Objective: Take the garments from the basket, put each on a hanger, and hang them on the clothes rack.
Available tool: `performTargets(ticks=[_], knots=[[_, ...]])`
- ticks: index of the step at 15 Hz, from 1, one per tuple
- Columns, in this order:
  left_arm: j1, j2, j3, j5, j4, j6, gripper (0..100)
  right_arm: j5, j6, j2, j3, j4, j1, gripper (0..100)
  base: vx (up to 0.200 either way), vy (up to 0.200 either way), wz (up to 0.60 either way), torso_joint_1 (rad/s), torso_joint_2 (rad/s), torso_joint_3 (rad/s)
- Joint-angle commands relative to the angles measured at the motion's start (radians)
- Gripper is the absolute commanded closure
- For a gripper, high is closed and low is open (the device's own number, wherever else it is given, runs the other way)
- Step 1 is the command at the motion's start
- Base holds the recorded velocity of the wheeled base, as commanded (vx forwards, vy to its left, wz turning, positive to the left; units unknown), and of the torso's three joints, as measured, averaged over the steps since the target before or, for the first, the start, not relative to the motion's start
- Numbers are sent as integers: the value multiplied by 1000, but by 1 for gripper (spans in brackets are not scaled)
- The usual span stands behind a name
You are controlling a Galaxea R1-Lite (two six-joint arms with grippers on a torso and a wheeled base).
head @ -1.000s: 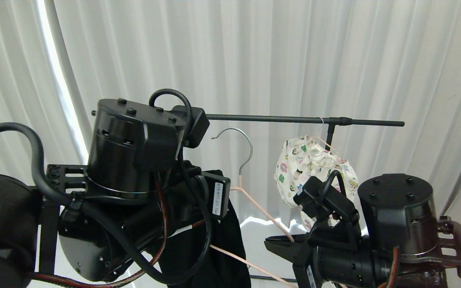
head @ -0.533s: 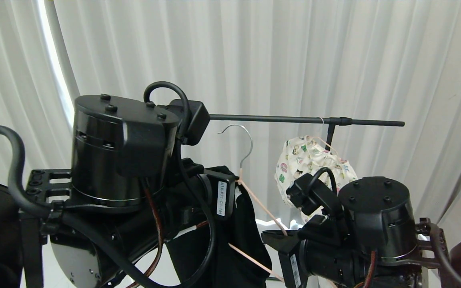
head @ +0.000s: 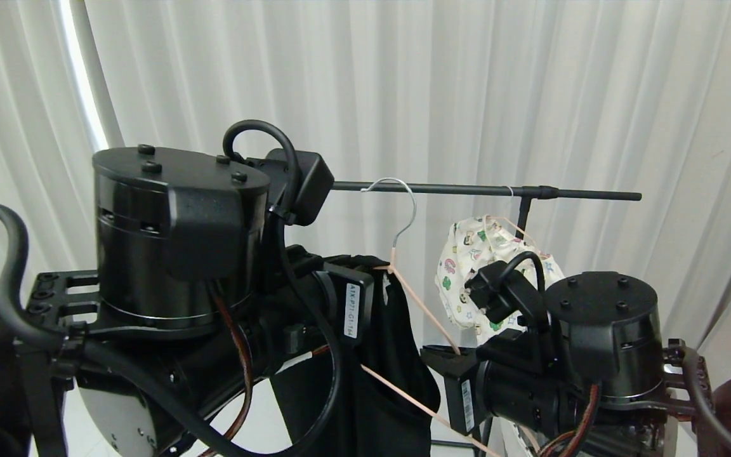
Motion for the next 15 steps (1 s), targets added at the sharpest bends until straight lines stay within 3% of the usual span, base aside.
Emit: performTargets(ticks=[1, 5, 10, 11, 15], knots=[[1, 0, 4, 0, -7, 0, 0, 0, -3, -4, 2, -10, 0, 100, 0, 0, 0, 0, 0, 0], [3, -53, 16, -1, -7, 14, 0, -34, -35, -7, 4, -25, -15, 100, 0, 0, 0, 0, 0, 0], [8, -171, 137, -9, -7, 103, 0, -34, -185, -2, 91, -182, -66, 100, 0, 0, 0, 0, 0, 0], [9, -224, 203, -57, -7, 163, 0, -22, -247, -24, 170, -240, -85, 100, 0, 0, 0, 0, 0, 0], [15, -262, 329, -192, -45, 192, 0, 98, -363, -111, 334, -290, -108, 100, 0, 0, 0, 0, 0, 0]])
